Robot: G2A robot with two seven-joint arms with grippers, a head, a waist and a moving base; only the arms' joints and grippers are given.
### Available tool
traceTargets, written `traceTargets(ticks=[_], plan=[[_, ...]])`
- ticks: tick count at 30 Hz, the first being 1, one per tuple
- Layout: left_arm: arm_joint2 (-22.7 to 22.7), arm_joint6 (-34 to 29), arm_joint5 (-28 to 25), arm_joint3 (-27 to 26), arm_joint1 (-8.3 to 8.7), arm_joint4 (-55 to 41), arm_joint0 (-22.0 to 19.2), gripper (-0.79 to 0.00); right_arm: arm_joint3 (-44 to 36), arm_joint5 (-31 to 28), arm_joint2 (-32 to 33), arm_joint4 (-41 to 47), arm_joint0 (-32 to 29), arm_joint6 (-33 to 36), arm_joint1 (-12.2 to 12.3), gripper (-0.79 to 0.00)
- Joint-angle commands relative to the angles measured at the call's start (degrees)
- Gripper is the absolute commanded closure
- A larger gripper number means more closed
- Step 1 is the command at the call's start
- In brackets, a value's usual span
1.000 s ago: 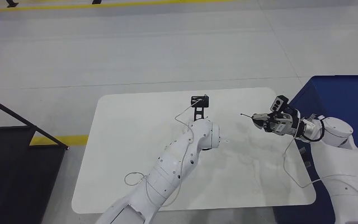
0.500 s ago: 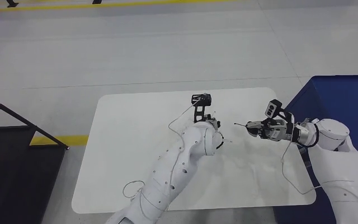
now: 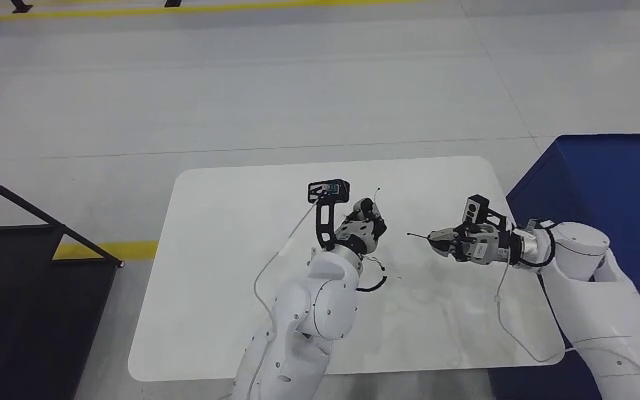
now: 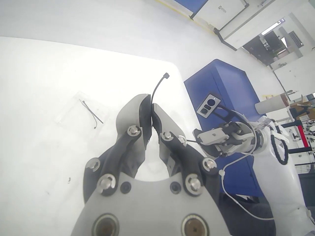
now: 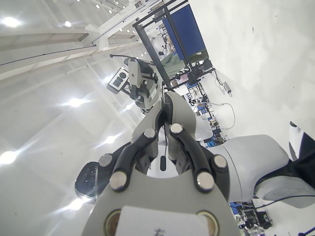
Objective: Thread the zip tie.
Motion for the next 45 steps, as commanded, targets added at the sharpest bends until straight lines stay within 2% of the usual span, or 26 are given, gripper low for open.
traceTargets(ticks=[1, 4, 8, 9, 15, 18, 21, 25, 31, 38, 45], plan=[[0.6, 3.4, -1.8, -0.9, 0.05, -1.7, 1.4, 0.000, -1.1, -0.5, -0.6, 1.3, -1.0, -2.6, -0.2, 0.000], [1.5, 9.8, -5.0, -2.7, 0.80, -7.0, 3.4, 0.000, -3.4, -5.9, -0.9, 1.7, -3.4, -4.8, -0.5, 0.000], [3.8, 19.3, -11.7, -3.0, 2.40, -6.9, 6.5, 0.000, -4.0, -8.2, -0.1, 4.7, -5.6, -5.2, -0.6, 0.000], [3.8, 20.9, -11.8, -3.0, 2.64, -6.9, 7.1, 0.000, -4.1, -8.6, 0.2, 5.1, -5.8, -4.8, -0.5, 0.000], [3.8, 20.9, -11.8, -3.0, 2.64, -6.9, 7.1, 0.000, -4.1, -8.7, 0.2, 5.2, -5.9, -4.6, -0.5, 0.000], [3.9, 21.4, -12.4, -2.9, 2.82, -6.7, 7.1, 0.000, -5.0, -9.5, 0.1, 6.4, -6.6, -6.6, -0.7, 0.000], [4.5, 23.5, -15.1, -2.8, 3.39, -4.6, 8.1, 0.000, -5.6, -11.8, 0.5, 7.8, -7.6, -5.8, -0.8, 0.000], [4.4, 25.2, -16.2, -2.9, 3.84, -5.3, 9.0, 0.000, -6.1, -15.2, 1.3, 8.6, -8.7, -4.9, -0.8, 0.000], [4.7, 28.2, -16.6, -1.8, 4.23, -1.1, 9.2, 0.000, -7.0, -19.3, 2.0, 7.9, -9.9, -4.8, -0.7, 0.000], [5.4, 26.5, -19.0, -0.8, 4.61, -0.2, 8.7, 0.000, -7.5, -21.5, 2.5, 8.5, -10.7, -4.7, -0.8, 0.000], [5.2, 26.3, -18.7, -0.8, 4.83, -0.1, 8.4, 0.000, -7.9, -21.8, 2.2, 7.7, -10.7, -5.1, -0.8, 0.000]])
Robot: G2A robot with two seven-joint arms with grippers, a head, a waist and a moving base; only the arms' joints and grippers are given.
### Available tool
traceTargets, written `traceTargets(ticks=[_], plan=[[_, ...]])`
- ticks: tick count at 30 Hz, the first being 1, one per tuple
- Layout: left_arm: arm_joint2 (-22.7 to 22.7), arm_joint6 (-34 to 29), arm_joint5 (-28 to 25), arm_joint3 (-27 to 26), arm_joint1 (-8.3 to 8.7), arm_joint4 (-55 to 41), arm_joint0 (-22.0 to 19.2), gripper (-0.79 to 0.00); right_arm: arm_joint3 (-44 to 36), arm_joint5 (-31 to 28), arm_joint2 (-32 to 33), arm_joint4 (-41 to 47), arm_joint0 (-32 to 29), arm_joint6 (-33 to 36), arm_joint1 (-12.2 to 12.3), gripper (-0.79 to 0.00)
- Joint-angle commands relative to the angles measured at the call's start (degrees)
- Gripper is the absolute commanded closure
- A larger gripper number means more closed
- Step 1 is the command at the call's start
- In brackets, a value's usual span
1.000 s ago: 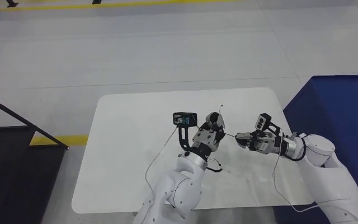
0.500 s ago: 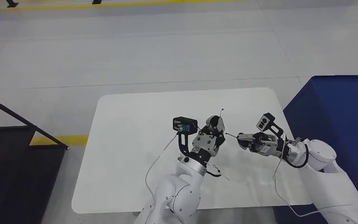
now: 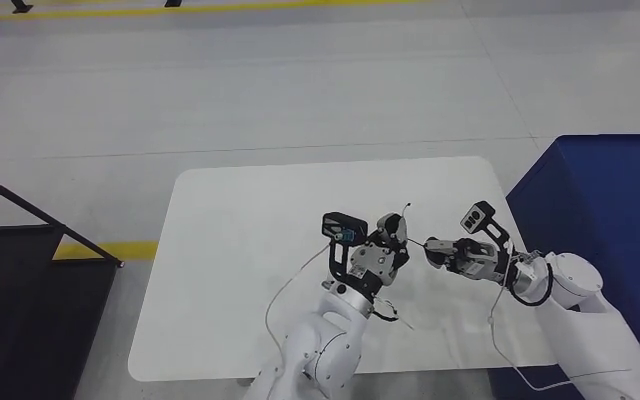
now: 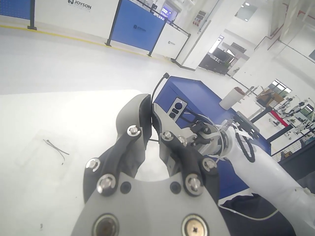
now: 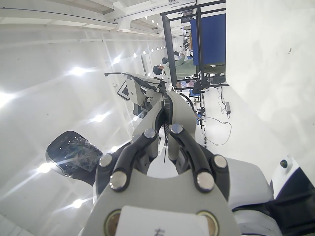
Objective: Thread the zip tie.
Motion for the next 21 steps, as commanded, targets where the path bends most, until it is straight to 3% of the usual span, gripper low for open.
traceTargets(ticks=[1, 21], plan=[[-0.1, 0.3, 0.1, 0.0, 0.04, -0.3, -0.1, 0.000, 0.0, 0.0, 0.0, 0.0, 0.0, 0.0, 0.0, 0.000], [0.6, 0.0, 0.5, 0.1, 0.42, 0.3, -1.3, 0.000, 0.0, 0.0, 0.0, 0.0, 0.0, 0.0, 0.0, 0.000]])
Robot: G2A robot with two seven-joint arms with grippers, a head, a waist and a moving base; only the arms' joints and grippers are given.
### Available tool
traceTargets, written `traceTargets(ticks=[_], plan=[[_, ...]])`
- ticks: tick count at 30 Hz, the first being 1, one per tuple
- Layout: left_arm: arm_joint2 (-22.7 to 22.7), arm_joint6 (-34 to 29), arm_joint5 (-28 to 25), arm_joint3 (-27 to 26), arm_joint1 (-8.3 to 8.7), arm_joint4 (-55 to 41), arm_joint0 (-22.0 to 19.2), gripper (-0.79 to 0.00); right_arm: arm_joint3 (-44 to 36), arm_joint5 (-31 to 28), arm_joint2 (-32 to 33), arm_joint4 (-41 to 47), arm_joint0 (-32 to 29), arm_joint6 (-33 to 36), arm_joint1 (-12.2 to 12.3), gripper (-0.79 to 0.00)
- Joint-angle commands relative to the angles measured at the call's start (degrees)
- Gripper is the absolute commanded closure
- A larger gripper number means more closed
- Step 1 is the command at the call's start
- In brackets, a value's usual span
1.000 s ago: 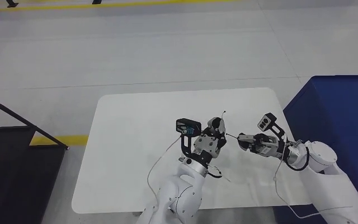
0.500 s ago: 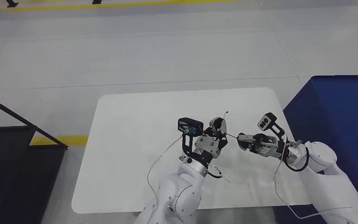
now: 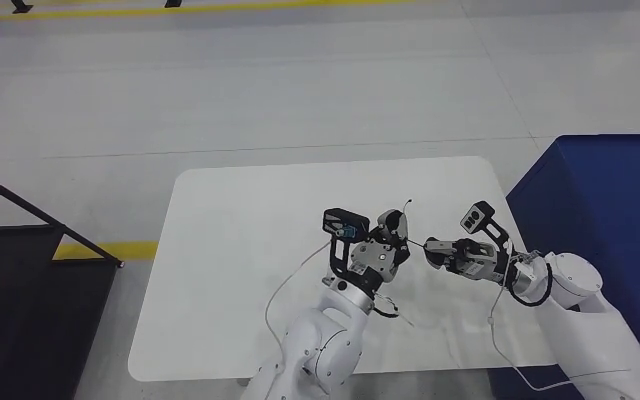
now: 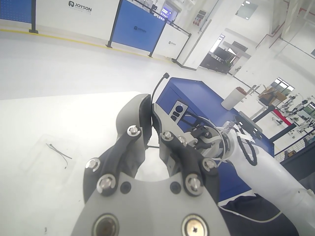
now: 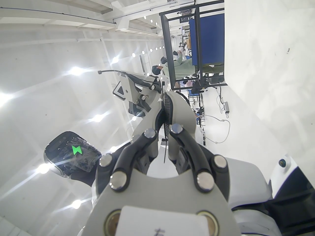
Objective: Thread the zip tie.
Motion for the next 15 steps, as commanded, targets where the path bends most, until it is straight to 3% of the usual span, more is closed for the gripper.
traceTargets(ticks=[1, 15], plan=[[0.0, 0.1, 0.1, 0.0, 0.05, 0.0, 0.1, 0.000, 0.0, 0.0, 0.0, 0.0, 0.0, 0.0, 0.0, 0.000], [0.0, -0.5, 1.4, -0.4, 0.39, 0.2, 0.5, 0.000, 0.0, 0.0, 0.0, 0.0, 0.0, 0.0, 0.0, 0.000]])
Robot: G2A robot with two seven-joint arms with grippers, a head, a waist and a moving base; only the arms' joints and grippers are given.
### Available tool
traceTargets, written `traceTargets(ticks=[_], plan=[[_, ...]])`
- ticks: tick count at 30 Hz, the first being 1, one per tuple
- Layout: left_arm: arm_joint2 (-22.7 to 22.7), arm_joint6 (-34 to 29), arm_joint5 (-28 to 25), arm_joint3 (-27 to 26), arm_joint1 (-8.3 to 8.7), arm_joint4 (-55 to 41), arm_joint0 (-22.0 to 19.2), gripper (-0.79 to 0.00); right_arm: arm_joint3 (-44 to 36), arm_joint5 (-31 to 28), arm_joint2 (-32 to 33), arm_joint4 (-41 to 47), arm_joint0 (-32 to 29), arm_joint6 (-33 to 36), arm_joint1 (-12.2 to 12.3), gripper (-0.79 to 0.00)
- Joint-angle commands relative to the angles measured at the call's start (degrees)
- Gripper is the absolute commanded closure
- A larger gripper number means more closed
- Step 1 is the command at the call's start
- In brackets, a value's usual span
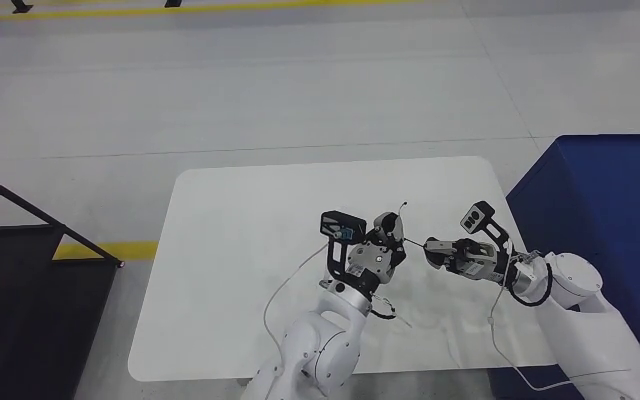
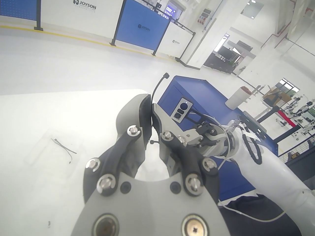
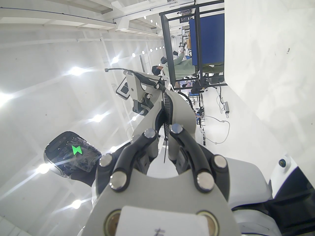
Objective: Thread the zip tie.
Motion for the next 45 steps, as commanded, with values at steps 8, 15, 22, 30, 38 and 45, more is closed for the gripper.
traceTargets(ticks=[8, 15, 22, 30, 38, 45], plan=[[0.4, 0.8, -0.4, -0.1, 0.11, -0.5, -0.2, 0.000, 0.0, 0.0, 0.0, 0.0, 0.0, 0.0, 0.0, 0.000], [0.8, 0.1, 0.0, 0.4, 0.16, -0.1, -0.8, 0.000, 0.0, 0.0, 0.0, 0.0, 0.0, 0.0, 0.0, 0.000], [0.6, -1.0, 1.0, 0.9, 0.22, -0.1, -1.2, 0.000, 0.0, 0.0, 0.0, 0.0, 0.0, 0.0, 0.0, 0.000], [0.2, -3.6, 2.9, 1.6, 0.09, -1.7, -2.4, 0.000, -1.2, 0.0, 0.0, 1.0, -0.7, -2.7, -0.2, 0.000], [0.1, -5.2, 2.5, 1.4, 0.27, -1.9, -2.5, 0.000, -1.5, 1.9, 0.1, 1.8, -0.6, -4.0, -0.3, 0.000], [0.0, -5.8, 2.8, 1.7, 0.37, -1.8, -2.8, -0.680, -0.9, 5.5, -1.2, 1.1, 0.2, -4.2, -0.3, 0.000]])
